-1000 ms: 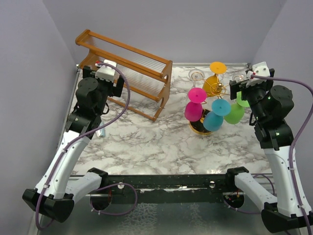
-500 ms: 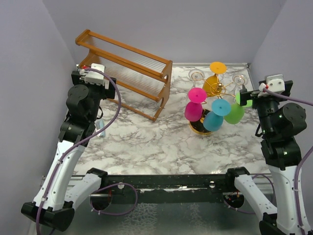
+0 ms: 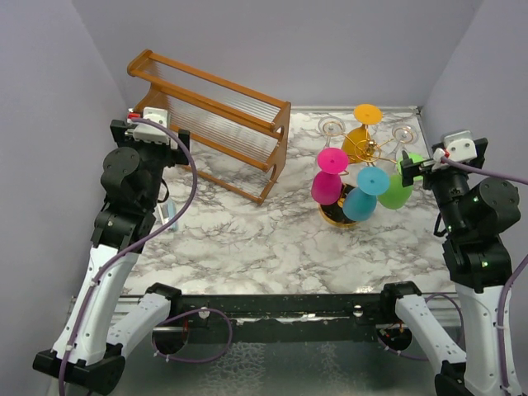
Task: Place the wine glass upside down on the wine glass rack
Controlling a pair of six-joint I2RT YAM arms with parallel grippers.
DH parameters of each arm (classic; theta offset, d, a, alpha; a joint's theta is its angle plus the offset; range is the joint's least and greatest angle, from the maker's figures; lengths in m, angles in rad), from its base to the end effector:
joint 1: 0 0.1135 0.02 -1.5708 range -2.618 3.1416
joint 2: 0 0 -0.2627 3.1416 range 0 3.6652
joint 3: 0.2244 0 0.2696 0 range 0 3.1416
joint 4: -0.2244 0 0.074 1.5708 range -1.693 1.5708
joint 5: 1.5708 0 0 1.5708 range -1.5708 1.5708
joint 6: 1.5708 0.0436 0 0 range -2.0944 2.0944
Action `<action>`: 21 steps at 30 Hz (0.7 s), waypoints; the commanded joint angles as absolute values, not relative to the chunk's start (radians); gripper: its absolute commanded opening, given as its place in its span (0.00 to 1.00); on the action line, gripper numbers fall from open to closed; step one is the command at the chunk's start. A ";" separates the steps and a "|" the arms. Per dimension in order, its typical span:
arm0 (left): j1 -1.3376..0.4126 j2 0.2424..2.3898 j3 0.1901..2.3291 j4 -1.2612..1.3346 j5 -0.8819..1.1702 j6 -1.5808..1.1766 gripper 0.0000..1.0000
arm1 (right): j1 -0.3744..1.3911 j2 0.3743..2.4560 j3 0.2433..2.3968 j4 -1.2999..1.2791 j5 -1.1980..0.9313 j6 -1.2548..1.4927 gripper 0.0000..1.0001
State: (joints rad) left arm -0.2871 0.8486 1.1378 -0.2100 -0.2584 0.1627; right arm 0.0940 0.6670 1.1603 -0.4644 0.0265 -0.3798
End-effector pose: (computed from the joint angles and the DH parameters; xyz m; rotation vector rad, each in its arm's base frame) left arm 0.1920 -0.0451 0.4523 0.1272 1.4895 0.0923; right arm 0.1337 0.0114 0.4567 -0.3425 1.5087 -0.2471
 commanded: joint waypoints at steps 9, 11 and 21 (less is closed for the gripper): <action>-0.276 0.863 1.207 -0.404 -0.149 0.151 0.99 | 0.048 0.635 1.190 -0.524 -0.050 -0.326 1.00; -0.274 0.868 1.214 -0.407 -0.155 0.149 0.99 | 0.049 0.640 1.189 -0.525 -0.041 -0.326 1.00; -0.265 0.856 1.199 -0.399 -0.165 0.152 0.99 | 0.048 0.644 1.180 -0.525 -0.058 -0.323 1.00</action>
